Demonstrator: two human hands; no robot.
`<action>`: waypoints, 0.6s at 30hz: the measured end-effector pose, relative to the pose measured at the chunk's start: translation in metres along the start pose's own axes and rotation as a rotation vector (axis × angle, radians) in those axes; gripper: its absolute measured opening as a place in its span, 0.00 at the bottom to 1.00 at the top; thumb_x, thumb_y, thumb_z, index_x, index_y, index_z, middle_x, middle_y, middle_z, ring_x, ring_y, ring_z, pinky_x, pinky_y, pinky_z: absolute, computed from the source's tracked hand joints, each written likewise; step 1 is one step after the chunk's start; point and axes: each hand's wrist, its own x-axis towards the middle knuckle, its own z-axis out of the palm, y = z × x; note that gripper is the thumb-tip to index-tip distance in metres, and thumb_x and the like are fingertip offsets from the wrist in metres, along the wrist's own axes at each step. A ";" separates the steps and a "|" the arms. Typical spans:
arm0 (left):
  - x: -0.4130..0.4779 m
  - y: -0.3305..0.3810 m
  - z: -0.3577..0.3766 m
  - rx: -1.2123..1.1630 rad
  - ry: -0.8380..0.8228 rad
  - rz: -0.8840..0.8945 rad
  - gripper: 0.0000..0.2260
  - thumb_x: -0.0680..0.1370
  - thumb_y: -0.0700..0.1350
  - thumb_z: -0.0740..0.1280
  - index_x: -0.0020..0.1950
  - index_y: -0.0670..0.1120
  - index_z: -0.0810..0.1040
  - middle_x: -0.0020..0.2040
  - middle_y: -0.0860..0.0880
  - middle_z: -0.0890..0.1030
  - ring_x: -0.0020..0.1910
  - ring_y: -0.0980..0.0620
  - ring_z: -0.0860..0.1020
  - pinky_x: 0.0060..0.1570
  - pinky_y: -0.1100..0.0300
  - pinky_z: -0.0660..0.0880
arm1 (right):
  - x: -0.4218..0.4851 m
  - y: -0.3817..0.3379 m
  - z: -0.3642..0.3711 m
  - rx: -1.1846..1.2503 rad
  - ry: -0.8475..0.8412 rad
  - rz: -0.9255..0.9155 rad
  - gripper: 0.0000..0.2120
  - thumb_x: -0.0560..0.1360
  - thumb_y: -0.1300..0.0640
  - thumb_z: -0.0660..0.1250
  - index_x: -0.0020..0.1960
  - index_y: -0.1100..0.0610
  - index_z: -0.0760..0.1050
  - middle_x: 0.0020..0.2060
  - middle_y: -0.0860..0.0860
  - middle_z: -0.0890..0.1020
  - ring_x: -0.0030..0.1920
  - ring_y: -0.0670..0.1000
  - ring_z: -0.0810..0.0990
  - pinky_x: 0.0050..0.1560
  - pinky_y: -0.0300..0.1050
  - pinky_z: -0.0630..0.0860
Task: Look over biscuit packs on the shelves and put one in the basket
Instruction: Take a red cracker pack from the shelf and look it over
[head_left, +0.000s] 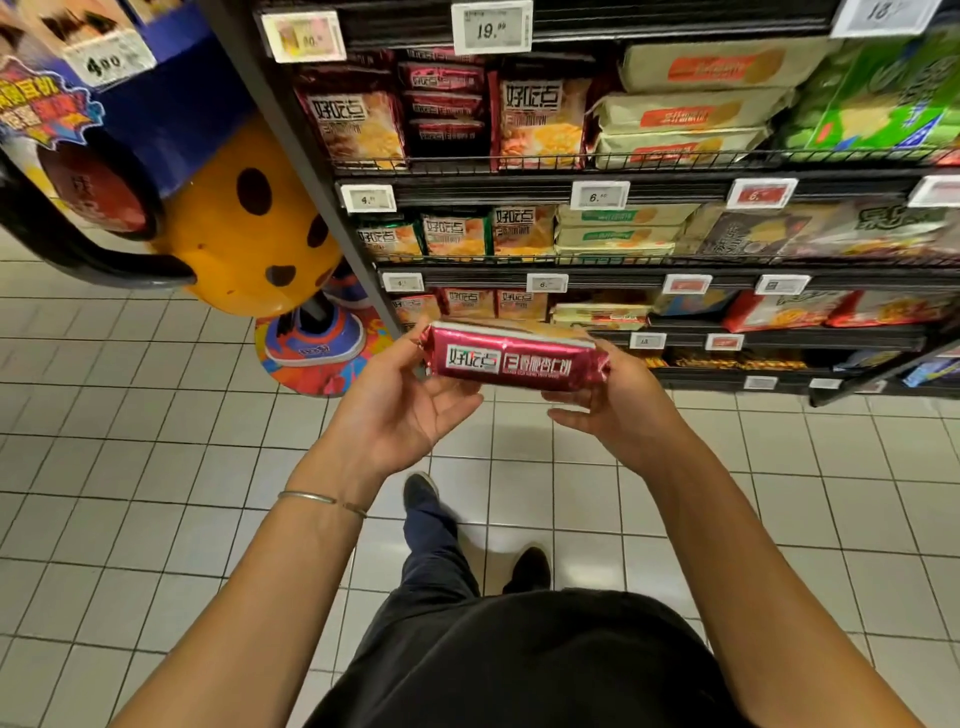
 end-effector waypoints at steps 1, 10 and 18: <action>-0.001 0.000 0.000 0.008 -0.015 0.015 0.24 0.82 0.52 0.67 0.76 0.44 0.74 0.69 0.37 0.80 0.59 0.41 0.84 0.50 0.49 0.84 | -0.001 0.001 -0.001 0.017 -0.010 -0.014 0.10 0.85 0.49 0.62 0.61 0.51 0.79 0.55 0.55 0.87 0.56 0.56 0.85 0.51 0.55 0.81; 0.000 -0.003 -0.013 0.407 -0.083 0.291 0.18 0.85 0.40 0.63 0.74 0.52 0.76 0.65 0.42 0.84 0.64 0.38 0.82 0.60 0.40 0.81 | -0.001 0.005 -0.009 -0.057 0.042 -0.210 0.14 0.86 0.60 0.61 0.67 0.50 0.78 0.57 0.56 0.86 0.57 0.56 0.86 0.51 0.58 0.85; 0.000 -0.012 -0.012 0.472 0.127 0.345 0.14 0.86 0.41 0.62 0.71 0.38 0.71 0.57 0.41 0.86 0.55 0.39 0.83 0.59 0.39 0.77 | 0.002 0.014 -0.005 -0.189 0.177 -0.304 0.08 0.84 0.64 0.61 0.56 0.56 0.78 0.51 0.54 0.87 0.53 0.55 0.87 0.49 0.55 0.86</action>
